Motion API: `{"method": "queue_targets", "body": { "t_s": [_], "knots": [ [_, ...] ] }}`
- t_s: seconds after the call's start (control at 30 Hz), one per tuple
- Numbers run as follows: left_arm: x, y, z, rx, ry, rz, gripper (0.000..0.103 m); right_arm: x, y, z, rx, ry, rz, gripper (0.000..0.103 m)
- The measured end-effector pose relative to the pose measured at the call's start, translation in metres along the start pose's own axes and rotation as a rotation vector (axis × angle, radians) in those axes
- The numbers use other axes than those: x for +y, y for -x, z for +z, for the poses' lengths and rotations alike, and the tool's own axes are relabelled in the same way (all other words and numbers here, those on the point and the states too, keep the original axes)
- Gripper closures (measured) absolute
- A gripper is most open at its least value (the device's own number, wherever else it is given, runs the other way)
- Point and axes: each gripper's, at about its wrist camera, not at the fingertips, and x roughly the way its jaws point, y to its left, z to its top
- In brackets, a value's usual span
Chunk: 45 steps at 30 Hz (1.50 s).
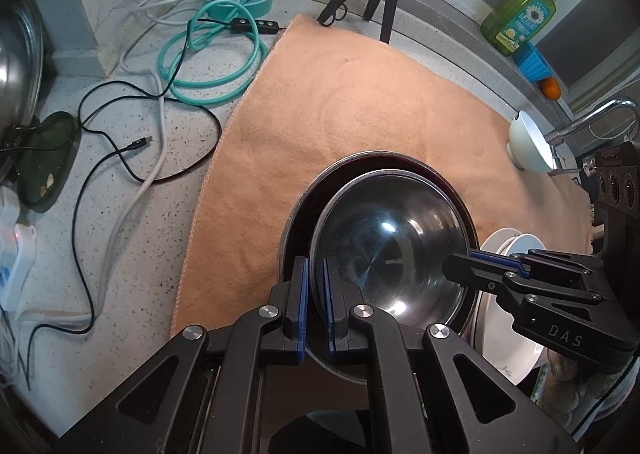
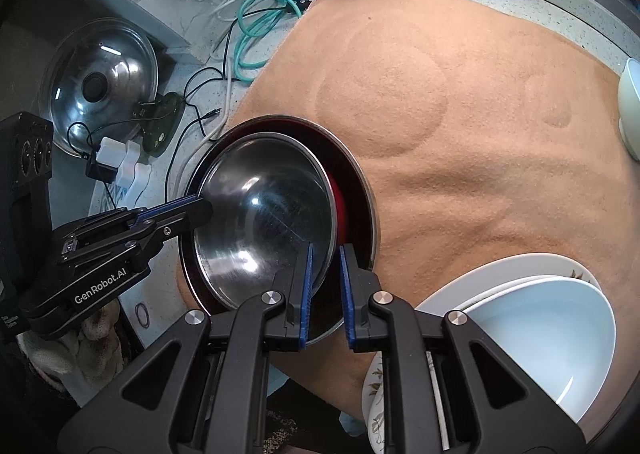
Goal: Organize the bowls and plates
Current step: 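Lift the red-bottomed bowl and lower it into the large steel bowl, then open both tools and pull them up from the nested bowls, then move both tools to the light blue bowl rim and close on it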
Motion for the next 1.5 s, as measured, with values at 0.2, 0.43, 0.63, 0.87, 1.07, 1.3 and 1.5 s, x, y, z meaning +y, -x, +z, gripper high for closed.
{"method": "queue_targets", "body": {
  "t_s": [0.2,0.43,0.63,0.87,1.07,1.3,1.5],
  "knots": [
    [-0.002,-0.002,0.0,0.008,-0.007,-0.001,0.097,0.001,-0.001,0.0,0.003,0.011,-0.005,0.081],
    [-0.005,0.002,0.001,0.005,-0.012,-0.006,0.097,0.001,0.0,-0.001,0.003,0.025,-0.003,0.075],
    [-0.006,0.008,0.004,-0.013,-0.019,-0.008,0.097,0.005,0.004,-0.001,-0.013,0.038,-0.009,0.075],
    [-0.014,0.024,0.011,-0.061,-0.02,-0.034,0.097,0.006,0.022,-0.003,-0.05,0.047,0.004,0.075],
    [-0.038,0.033,0.024,-0.098,-0.047,-0.091,0.097,-0.011,0.049,-0.007,-0.104,0.011,0.026,0.074],
    [-0.079,0.024,0.041,-0.098,-0.093,-0.142,0.096,-0.051,0.093,-0.012,-0.199,-0.051,0.004,0.074],
    [-0.119,0.013,0.056,-0.092,-0.133,-0.176,0.094,-0.097,0.129,-0.013,-0.275,-0.13,-0.025,0.07]
  ]
}}
